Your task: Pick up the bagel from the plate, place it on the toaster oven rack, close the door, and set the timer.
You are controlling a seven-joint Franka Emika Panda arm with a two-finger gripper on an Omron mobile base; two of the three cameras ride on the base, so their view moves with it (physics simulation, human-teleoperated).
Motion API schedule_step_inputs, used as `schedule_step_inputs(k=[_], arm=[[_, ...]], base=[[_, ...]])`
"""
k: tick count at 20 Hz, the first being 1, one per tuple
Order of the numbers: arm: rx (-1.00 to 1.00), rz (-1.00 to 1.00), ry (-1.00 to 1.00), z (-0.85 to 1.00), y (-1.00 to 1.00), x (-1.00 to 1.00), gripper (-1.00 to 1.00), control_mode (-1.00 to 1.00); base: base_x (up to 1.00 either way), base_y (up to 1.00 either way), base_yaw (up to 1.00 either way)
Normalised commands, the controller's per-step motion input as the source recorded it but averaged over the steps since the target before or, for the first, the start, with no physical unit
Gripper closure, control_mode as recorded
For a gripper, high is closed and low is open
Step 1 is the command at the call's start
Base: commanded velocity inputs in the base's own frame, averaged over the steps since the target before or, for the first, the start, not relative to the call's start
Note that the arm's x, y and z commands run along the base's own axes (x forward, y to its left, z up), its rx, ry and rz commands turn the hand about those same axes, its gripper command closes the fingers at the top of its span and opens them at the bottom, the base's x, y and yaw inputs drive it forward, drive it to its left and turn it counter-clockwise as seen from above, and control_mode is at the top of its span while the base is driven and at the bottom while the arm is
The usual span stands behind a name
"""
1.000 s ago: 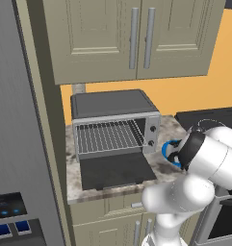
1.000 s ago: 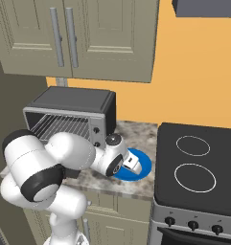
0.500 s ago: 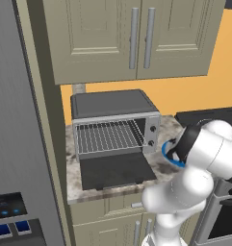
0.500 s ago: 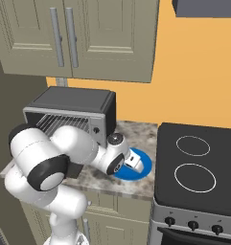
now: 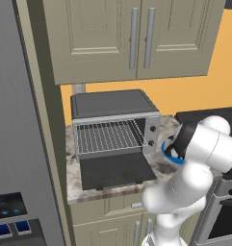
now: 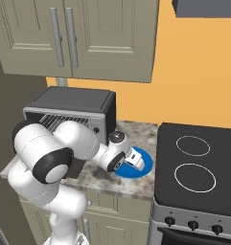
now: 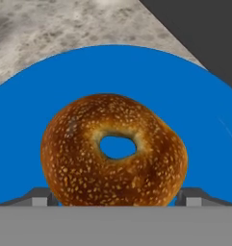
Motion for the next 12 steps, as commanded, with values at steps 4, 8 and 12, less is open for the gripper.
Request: schedule_step_inputs(k=[4, 8, 12], arm=[[0.0, 0.02, 0.0, 0.01, 0.0, -0.03, 1.0, -1.0], [0.0, 0.06, -0.03, 0.32, 0.0, -0.14, 1.0, -1.0], [0.0, 0.08, -0.03, 0.57, 0.0, -0.22, 1.0, -1.0]], base=[[0.0, 0.0, 0.0], [0.0, 0.0, 0.0], [0.0, 0.0, 0.0]])
